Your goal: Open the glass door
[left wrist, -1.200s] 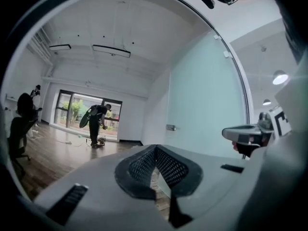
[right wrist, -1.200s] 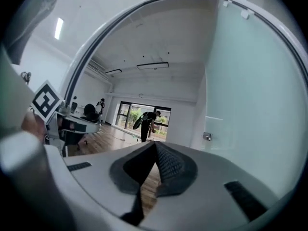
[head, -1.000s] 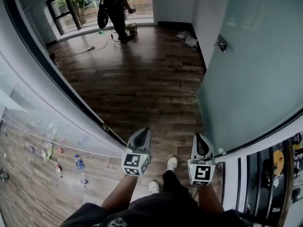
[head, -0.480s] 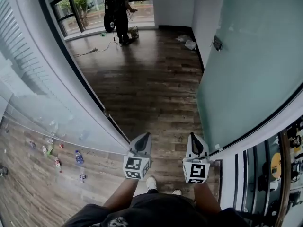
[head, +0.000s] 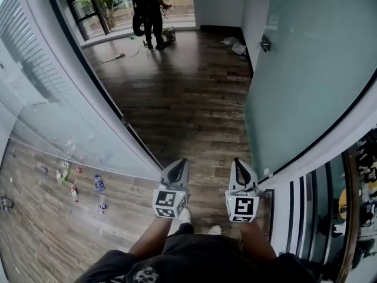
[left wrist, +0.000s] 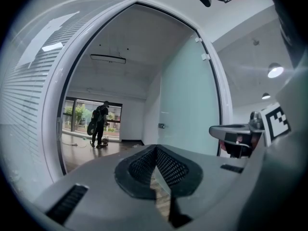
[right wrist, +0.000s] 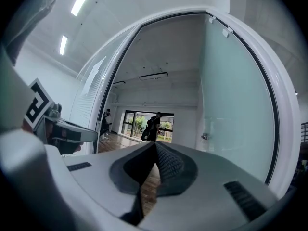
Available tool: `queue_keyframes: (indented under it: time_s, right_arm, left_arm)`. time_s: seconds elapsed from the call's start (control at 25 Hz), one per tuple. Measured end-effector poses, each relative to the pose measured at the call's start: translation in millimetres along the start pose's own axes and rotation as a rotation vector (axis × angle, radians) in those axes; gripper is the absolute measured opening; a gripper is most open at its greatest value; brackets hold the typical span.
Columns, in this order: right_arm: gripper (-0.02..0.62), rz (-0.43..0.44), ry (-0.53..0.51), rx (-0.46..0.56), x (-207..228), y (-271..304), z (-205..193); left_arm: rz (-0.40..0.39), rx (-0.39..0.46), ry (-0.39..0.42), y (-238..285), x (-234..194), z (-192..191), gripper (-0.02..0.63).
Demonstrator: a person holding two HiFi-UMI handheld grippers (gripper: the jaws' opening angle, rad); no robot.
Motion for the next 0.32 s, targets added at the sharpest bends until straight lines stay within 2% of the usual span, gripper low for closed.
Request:
queue_keyframes:
  time_s: [0.12,0.32]
  right_arm:
    - [0.017,0.003,0.000,0.009,12,-9,11]
    - [0.017,0.001,0.013,-0.012,39,13,15]
  left_arm:
    - [0.000,0.012,0.009,-2,18,16,0.006]
    - [-0.016,-0.037,-0.002,28,28,27,0.006]
Point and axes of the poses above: the fingertips, and each gripper's own axes: y forward along the fingers, x to its right, z out of its top, the point moved 4 cm from there along -y, backward along the fingers, and after that the axes turned 6 degrees about y, right-handed, at the moved point
